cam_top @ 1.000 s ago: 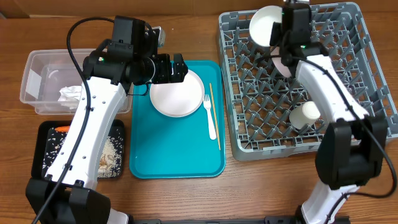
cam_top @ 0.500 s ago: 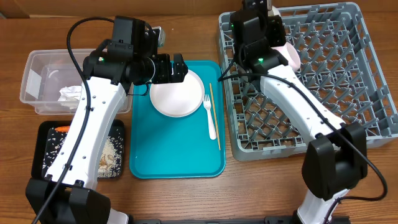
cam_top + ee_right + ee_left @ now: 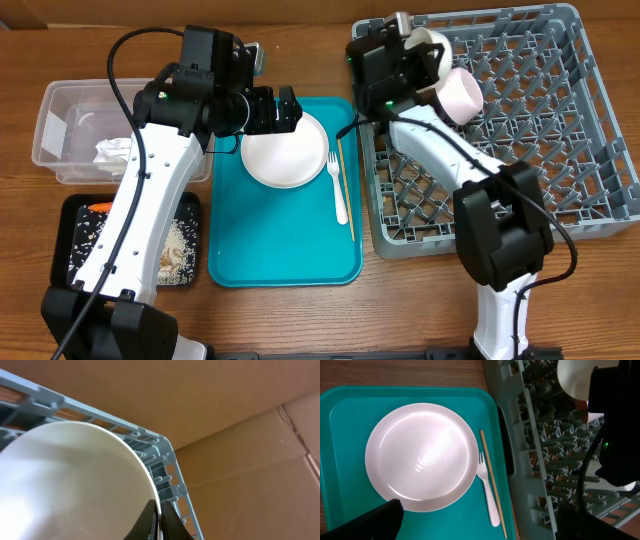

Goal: Sort waste into correct bins and load items into the dishwasher

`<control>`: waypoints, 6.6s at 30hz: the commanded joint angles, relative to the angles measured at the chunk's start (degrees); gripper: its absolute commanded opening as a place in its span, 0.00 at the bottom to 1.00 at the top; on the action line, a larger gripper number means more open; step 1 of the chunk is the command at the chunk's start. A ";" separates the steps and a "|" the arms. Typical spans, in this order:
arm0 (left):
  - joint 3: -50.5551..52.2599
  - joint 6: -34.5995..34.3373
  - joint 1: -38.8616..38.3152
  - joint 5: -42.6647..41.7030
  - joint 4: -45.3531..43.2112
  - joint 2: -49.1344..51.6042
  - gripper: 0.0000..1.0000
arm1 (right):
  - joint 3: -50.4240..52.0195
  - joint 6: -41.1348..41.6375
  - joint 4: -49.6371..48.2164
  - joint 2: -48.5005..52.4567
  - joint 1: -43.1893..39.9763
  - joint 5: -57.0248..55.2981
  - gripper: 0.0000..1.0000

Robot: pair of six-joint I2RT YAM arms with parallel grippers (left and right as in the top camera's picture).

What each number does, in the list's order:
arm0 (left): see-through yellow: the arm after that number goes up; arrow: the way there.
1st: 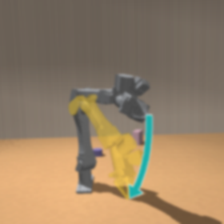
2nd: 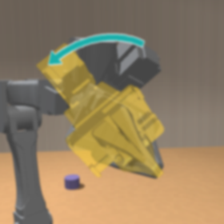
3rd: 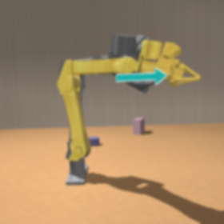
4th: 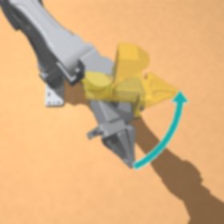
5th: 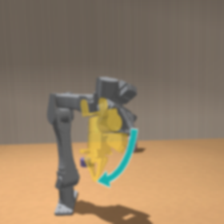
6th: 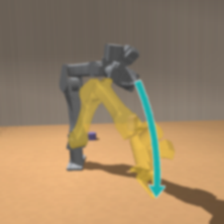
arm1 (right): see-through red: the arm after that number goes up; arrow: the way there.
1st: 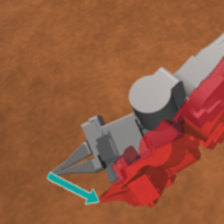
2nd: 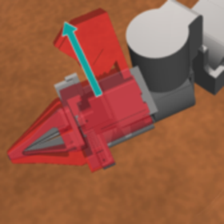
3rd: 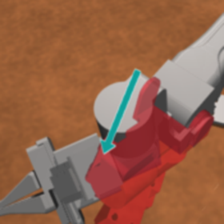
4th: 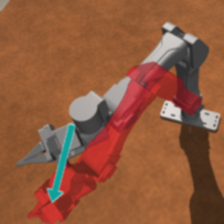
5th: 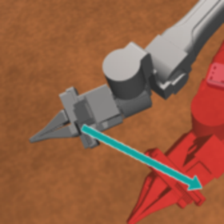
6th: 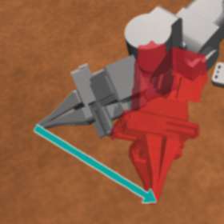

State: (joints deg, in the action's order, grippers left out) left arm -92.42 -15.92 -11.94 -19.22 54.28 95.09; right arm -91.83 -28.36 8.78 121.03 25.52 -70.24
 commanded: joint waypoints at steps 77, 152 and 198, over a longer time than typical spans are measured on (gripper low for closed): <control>-1.55 0.72 0.31 0.37 -0.11 -1.25 1.00 | -0.17 -8.50 -2.51 3.28 14.84 -7.65 1.00; -2.19 -10.01 28.48 -4.13 -3.06 -5.25 1.00 | -5.75 35.58 31.80 -1.25 24.13 12.31 1.00; -2.19 -10.01 29.55 -4.17 -3.08 -5.14 1.00 | -5.62 49.53 30.91 -0.96 11.85 65.09 0.64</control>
State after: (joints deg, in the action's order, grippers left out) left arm -93.38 -25.41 17.41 -22.35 51.24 91.15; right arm -95.90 21.32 41.17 119.02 37.21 -1.74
